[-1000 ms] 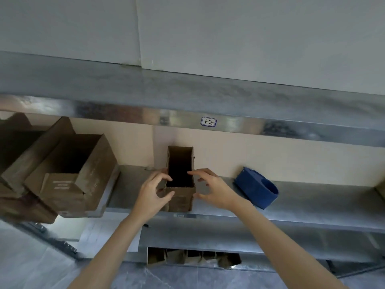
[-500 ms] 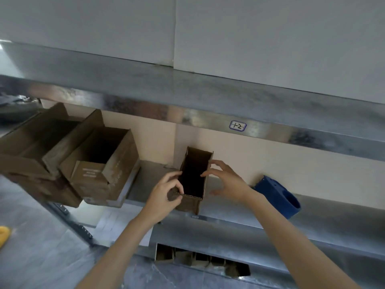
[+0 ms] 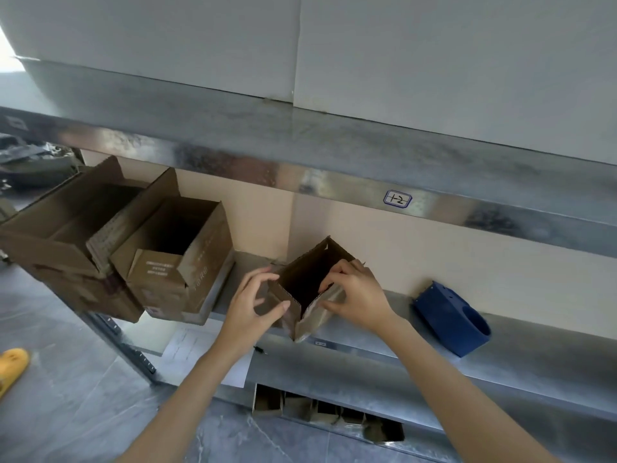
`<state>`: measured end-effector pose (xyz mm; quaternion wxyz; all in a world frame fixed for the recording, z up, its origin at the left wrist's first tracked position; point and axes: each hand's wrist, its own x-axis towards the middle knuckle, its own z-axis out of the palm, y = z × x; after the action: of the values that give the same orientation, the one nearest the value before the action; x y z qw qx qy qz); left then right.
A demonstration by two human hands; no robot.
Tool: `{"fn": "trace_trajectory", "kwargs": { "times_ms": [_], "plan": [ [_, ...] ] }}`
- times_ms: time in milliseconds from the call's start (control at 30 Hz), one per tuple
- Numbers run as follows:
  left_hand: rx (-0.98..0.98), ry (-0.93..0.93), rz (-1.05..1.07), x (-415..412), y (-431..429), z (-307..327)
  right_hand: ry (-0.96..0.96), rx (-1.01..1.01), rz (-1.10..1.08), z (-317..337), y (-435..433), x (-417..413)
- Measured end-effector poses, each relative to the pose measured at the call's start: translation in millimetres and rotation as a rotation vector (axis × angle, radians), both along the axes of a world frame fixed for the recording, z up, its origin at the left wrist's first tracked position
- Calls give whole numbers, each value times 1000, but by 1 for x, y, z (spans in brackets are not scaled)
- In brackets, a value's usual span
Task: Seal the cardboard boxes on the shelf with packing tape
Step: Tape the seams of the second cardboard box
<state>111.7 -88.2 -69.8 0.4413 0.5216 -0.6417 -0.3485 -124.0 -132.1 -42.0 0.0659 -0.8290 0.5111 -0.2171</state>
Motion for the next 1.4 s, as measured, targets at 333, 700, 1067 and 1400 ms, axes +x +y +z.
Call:
{"fn": "trace_trajectory", "kwargs": {
  "times_ms": [333, 700, 1067, 1400],
  "plan": [
    [-22, -145, 4, -14, -7, -5, -3, -49, 17, -1, 11, 11],
    [-45, -109, -48, -16, -19, -7, -114, 296, -214, 7, 9, -61],
    [-87, -142, -137, -44, -42, -6, -225, 273, -272, 1, 34, -93],
    [-102, -141, -148, -59, -39, -7, -249, 318, -235, 2, 28, -93]
  ]
}}
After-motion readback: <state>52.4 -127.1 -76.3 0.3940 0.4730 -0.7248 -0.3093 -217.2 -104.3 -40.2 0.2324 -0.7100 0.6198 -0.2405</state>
